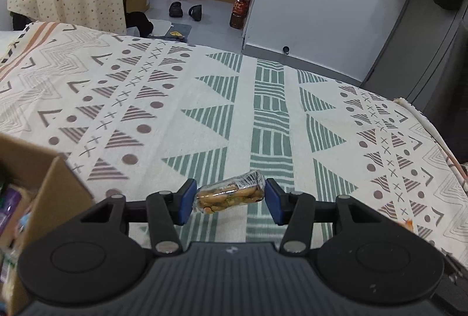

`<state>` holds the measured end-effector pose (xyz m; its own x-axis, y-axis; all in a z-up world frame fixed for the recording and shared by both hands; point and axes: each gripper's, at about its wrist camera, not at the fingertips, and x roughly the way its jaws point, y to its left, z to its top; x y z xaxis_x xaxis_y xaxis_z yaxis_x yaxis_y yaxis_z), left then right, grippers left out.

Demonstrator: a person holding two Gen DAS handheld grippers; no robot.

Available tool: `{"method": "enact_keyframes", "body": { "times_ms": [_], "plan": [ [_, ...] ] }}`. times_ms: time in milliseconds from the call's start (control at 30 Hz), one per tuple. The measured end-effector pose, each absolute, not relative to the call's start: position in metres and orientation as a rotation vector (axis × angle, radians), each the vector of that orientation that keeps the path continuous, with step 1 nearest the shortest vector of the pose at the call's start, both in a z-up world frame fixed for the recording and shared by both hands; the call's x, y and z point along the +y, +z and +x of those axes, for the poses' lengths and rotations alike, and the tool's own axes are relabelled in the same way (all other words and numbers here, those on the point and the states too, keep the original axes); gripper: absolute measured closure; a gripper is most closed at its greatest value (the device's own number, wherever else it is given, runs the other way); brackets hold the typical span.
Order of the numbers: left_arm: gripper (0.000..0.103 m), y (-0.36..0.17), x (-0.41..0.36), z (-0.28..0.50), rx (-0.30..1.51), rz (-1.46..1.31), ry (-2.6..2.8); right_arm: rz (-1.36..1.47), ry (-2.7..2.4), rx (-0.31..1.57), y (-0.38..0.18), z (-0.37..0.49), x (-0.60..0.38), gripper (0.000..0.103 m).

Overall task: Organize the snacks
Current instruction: 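Carry the peanut bar and orange biscuit pack over the cardboard box with both grippers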

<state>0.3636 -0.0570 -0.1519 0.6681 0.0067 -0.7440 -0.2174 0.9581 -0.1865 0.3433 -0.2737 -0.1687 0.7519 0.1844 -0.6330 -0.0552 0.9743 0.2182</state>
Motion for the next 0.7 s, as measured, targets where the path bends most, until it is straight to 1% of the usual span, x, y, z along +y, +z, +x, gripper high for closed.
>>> {"method": "enact_keyframes", "body": {
  "times_ms": [300,700],
  "plan": [
    [0.053,-0.128,-0.052,0.325,0.824,-0.276,0.116,0.255,0.113,0.702,-0.15,0.303,-0.282,0.024],
    [0.053,-0.079,-0.049,0.279,0.79,-0.274,0.088,0.287,0.091,0.672,-0.112,0.263,-0.292,0.024]
  ]
}}
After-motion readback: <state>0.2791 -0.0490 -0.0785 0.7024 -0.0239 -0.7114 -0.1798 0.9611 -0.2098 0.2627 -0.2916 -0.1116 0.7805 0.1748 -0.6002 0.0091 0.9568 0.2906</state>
